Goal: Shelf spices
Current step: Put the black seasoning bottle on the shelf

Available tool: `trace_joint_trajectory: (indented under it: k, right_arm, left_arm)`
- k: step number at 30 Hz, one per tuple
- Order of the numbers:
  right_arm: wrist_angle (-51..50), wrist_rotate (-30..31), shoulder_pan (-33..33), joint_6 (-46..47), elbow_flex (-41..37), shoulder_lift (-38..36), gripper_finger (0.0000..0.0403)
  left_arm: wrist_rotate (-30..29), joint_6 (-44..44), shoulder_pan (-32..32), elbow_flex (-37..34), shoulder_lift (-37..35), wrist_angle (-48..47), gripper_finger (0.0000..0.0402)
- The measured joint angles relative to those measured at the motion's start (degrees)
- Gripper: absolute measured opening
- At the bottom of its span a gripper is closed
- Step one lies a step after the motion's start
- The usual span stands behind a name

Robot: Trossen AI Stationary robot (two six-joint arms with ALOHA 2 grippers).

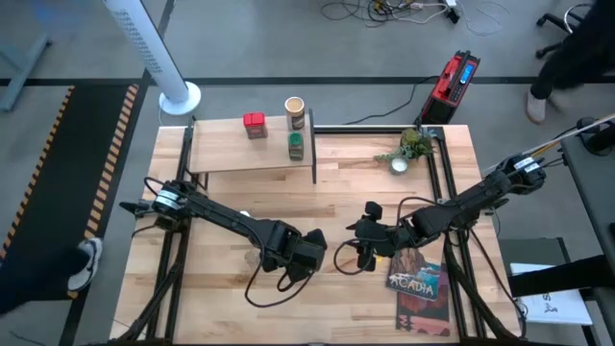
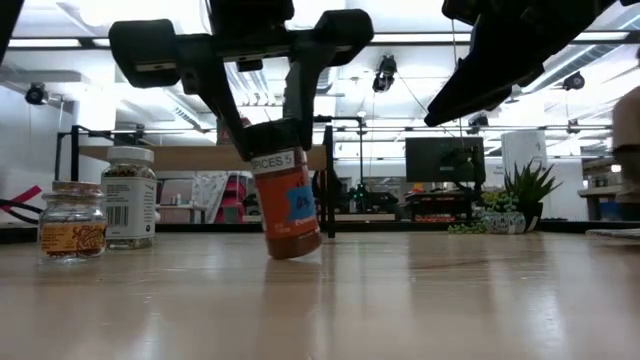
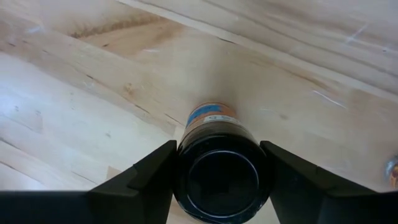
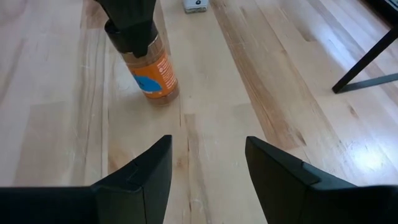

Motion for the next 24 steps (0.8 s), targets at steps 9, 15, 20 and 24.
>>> trace_joint_trajectory:
  k: [9,15,20,24]
  right_arm:
    - [0.5,-0.1,0.0,0.0,-0.1,0.0,0.0181]
    - [1.2,-0.2,0.0,0.0,-0.4,0.0,0.0181]
    - [1.3,-0.2,0.0,0.0,-0.4,0.0,0.0181]
    - [1.3,-0.2,0.0,0.0,-0.4,0.0,0.0181]
  left_arm:
    - [-3.8,0.2,0.0,0.0,0.2,1.3,0.0211]
    - [-4.1,-2.1,0.1,0.0,0.2,1.6,0.0229]
    - [-4.1,-2.3,0.1,0.0,0.2,1.8,0.0233]
    - [-4.2,-2.5,0.1,0.0,0.2,2.6,0.0236]
